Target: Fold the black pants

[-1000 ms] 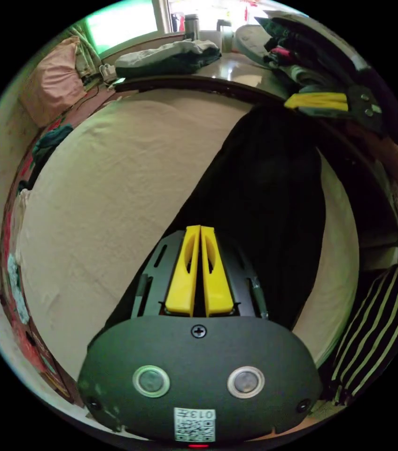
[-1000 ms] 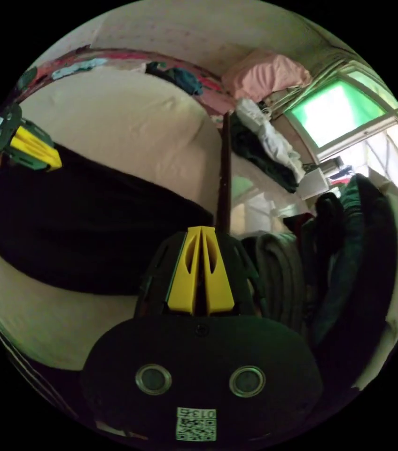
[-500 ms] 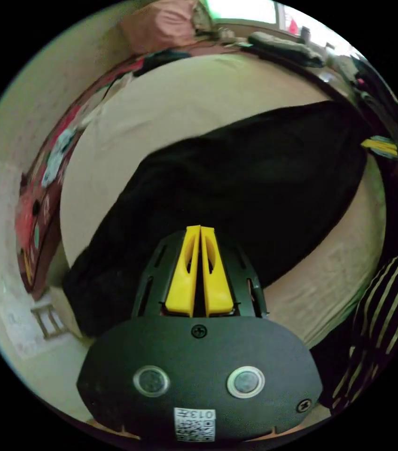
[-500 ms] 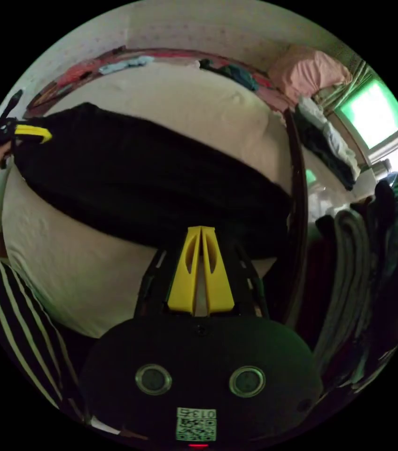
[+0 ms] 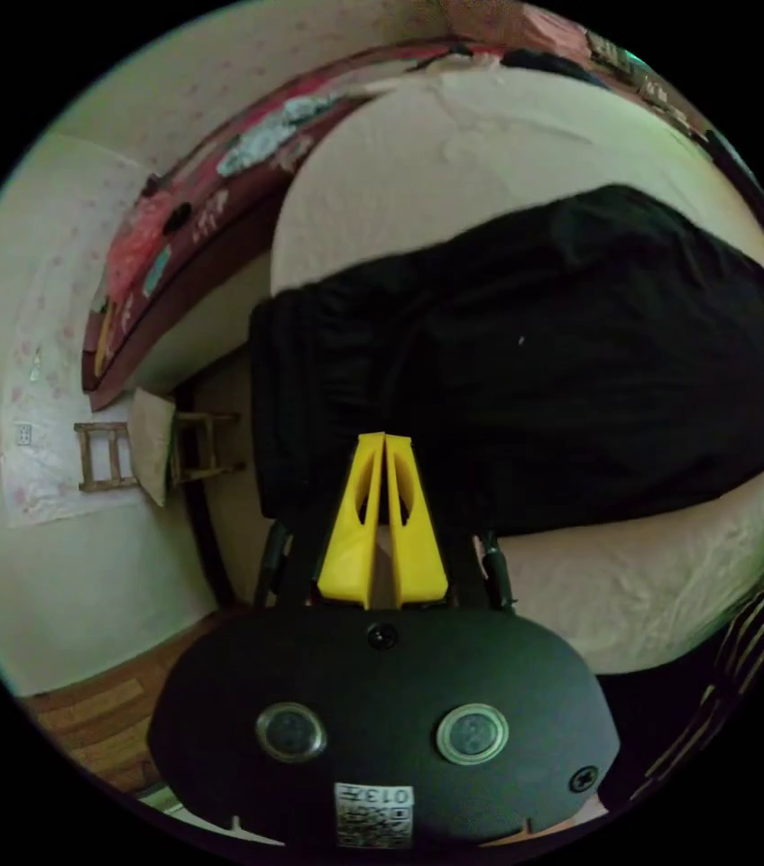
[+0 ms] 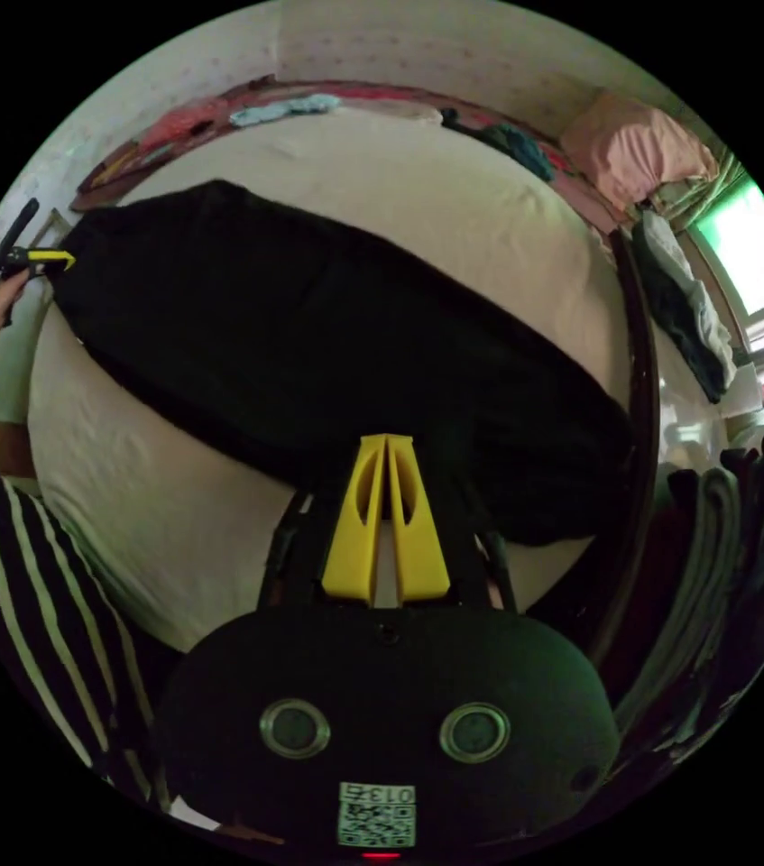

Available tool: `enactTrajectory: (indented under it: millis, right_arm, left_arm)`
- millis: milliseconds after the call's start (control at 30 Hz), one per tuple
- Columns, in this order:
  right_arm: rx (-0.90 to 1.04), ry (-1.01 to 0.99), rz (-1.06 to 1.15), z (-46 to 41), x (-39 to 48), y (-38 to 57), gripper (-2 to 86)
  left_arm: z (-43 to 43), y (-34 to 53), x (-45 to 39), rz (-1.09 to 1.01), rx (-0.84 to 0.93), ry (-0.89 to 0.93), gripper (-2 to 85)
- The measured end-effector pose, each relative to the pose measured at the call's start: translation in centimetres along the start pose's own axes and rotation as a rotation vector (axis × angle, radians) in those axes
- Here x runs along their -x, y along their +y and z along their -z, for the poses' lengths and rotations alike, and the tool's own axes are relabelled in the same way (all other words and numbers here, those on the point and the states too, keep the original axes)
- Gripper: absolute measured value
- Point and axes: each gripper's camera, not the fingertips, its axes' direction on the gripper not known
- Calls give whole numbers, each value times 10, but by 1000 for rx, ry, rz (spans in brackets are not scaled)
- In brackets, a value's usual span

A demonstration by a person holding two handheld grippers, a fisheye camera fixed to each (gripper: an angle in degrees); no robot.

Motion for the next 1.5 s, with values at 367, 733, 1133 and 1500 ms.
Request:
enactTrajectory:
  millis: [367, 733, 1133, 1500]
  right_arm:
    - [-116, 24, -224, 27, -28, 46, 0]
    - [-213, 136, -563, 43, -95, 156, 55]
    - [-279, -13, -901, 26, -168, 237, 105]
    - [-271, -69, -934, 19, -174, 250, 101]
  left_arm:
    - [36, -37, -48, -255, -294, 126, -3]
    - [71, -132, -161, -499, -465, 267, 9]
    - [156, -273, -459, -1160, -434, 655, 114]
    - [157, -314, -537, -1327, -216, 674, 82]
